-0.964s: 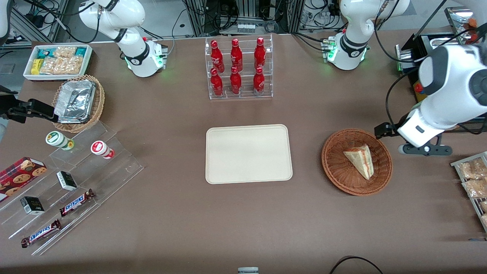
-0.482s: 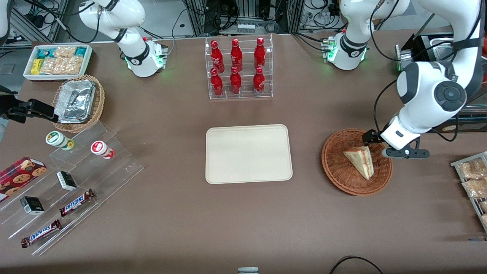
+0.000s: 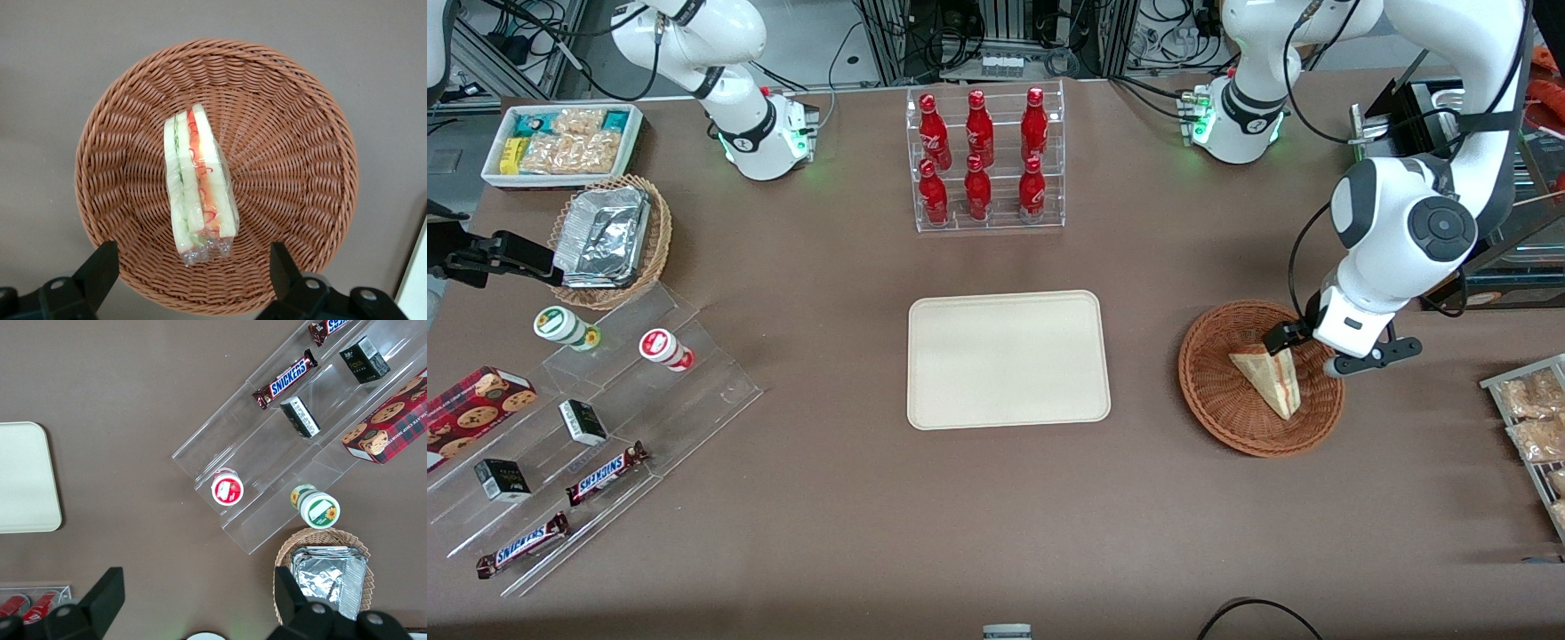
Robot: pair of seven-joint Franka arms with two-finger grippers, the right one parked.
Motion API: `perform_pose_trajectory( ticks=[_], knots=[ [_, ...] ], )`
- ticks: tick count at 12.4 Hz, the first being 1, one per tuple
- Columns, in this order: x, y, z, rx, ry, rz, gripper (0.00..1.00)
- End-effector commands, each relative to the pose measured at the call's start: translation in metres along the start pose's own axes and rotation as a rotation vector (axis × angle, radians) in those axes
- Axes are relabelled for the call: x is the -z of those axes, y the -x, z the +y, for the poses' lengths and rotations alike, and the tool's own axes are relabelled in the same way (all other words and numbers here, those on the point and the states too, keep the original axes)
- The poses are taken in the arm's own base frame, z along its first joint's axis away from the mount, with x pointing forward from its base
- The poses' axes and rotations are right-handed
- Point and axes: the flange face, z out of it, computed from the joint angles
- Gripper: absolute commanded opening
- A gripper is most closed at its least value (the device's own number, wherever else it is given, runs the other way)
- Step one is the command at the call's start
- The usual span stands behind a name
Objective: Place sandwich from basket to tray
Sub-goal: 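Lower the left gripper and close it on the wrapped sandwich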
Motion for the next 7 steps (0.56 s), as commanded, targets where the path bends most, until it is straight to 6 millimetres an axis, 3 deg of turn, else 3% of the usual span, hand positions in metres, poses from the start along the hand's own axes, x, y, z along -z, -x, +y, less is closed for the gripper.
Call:
perform_pose_trajectory(
  ticks=[1,7],
  knots=[
    [-0.014,0.002,0.002,0.19,-0.005,0.004,1.0],
    [-0.036,0.004,0.002,0.295,-0.002,0.003,1.0]
  ],
)
